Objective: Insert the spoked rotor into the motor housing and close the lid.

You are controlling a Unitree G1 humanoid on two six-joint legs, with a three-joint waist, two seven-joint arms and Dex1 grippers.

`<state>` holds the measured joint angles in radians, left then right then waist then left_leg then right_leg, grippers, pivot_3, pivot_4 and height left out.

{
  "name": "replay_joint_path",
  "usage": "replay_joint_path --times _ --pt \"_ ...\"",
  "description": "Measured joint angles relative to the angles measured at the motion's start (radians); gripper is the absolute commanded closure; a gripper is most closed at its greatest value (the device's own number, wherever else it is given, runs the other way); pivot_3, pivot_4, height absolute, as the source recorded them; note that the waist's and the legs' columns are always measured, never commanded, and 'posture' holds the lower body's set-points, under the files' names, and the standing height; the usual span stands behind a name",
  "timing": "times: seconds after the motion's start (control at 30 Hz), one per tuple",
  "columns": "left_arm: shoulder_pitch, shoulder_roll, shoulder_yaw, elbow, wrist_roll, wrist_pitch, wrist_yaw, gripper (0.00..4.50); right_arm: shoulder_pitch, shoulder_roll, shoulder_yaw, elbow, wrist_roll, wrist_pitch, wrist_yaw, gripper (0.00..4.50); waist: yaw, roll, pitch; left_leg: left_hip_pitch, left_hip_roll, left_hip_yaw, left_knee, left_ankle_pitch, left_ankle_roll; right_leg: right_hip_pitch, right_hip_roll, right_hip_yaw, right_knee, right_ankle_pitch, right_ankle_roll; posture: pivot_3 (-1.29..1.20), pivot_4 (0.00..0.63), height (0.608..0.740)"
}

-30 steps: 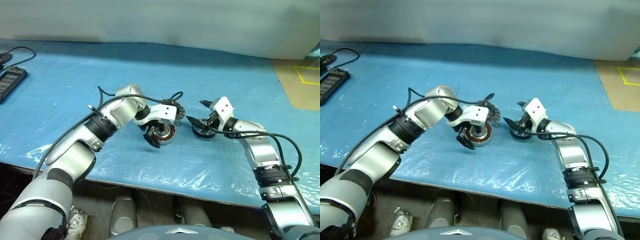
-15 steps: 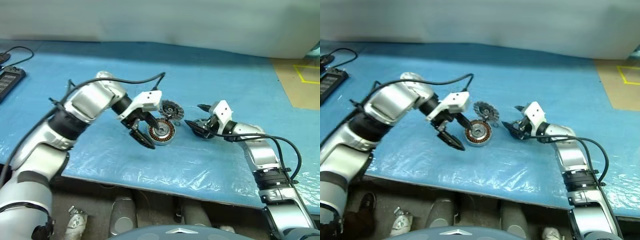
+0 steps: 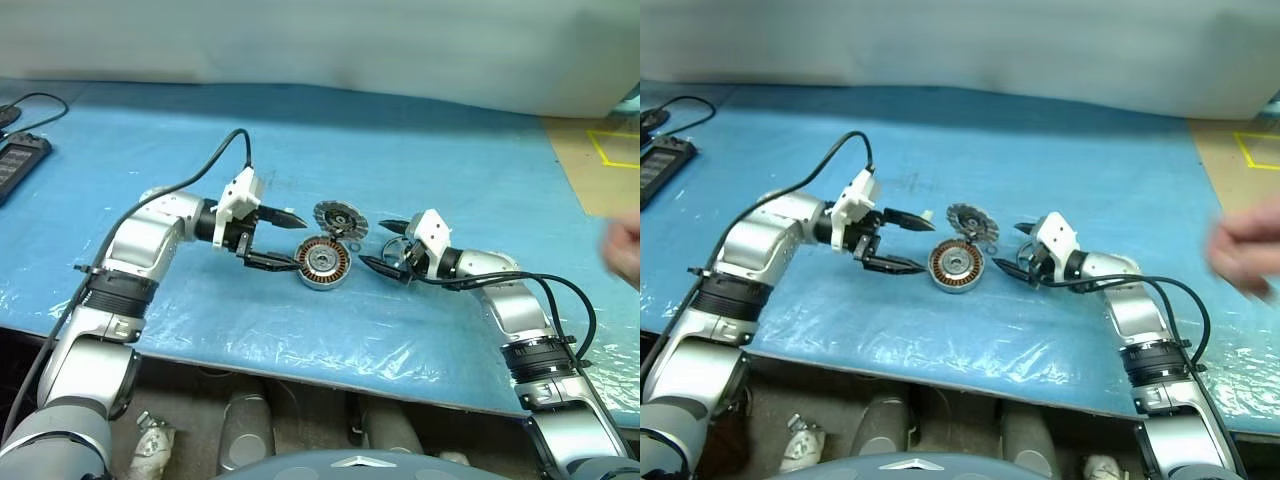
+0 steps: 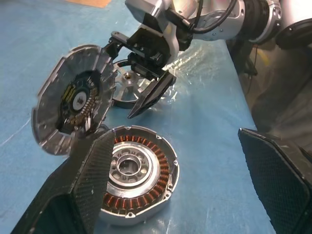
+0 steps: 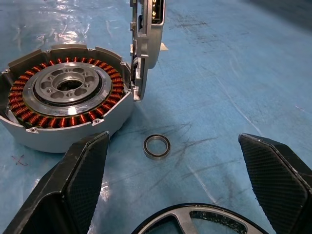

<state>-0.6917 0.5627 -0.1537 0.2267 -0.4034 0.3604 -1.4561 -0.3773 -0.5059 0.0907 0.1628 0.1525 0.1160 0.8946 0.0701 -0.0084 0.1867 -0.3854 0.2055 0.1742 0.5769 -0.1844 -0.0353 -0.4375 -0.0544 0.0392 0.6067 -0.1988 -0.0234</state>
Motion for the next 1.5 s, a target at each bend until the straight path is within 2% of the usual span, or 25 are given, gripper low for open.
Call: replay_joint_path --times 0.13,0.47,0.73,1.27,1.5 --pt "0.000 0.006 0.041 0.035 -0.010 -0.023 -0.006 0.24 -0.001 0.000 0.000 0.001 -0.001 0.000 0.002 0.00 0.001 0.000 0.000 0.000 0.000 0.000 0.000 0.000 0.000 0.000 0.000 0.000 0.000 0.000 0.000 0.00 0.150 0.740" --pt "0.007 0.015 0.038 0.096 0.028 -0.121 -0.039 0.24 -0.004 -0.003 0.000 0.021 -0.004 -0.008 -0.017 0.00 0.001 0.000 0.000 0.000 0.000 0.000 0.000 0.000 0.000 0.000 0.000 0.000 0.000 0.000 0.000 0.00 0.150 0.740" --pt "0.014 0.003 0.046 0.102 0.028 -0.125 -0.023 0.24 -0.005 -0.004 0.000 0.021 -0.004 -0.008 -0.024 0.00 0.001 0.000 0.000 0.000 0.000 0.000 0.000 0.000 0.000 0.000 0.000 0.000 0.000 0.000 0.000 0.00 0.150 0.740" --pt "0.046 0.053 0.045 0.131 0.074 -0.167 -0.024 0.24 -0.024 -0.016 -0.001 0.045 -0.004 -0.018 -0.019 0.00 0.002 0.000 0.000 0.000 0.000 0.000 0.001 0.000 0.000 0.000 0.000 -0.001 0.001 0.000 0.000 0.00 0.150 0.740" --pt "-0.010 0.084 0.042 0.252 0.126 -0.242 -0.051 0.24 -0.024 -0.015 -0.001 0.057 -0.004 -0.025 -0.021 0.00 0.005 0.000 0.000 0.000 0.000 0.000 0.001 0.000 0.000 0.000 -0.001 -0.001 0.001 0.000 0.000 0.00 0.150 0.740"
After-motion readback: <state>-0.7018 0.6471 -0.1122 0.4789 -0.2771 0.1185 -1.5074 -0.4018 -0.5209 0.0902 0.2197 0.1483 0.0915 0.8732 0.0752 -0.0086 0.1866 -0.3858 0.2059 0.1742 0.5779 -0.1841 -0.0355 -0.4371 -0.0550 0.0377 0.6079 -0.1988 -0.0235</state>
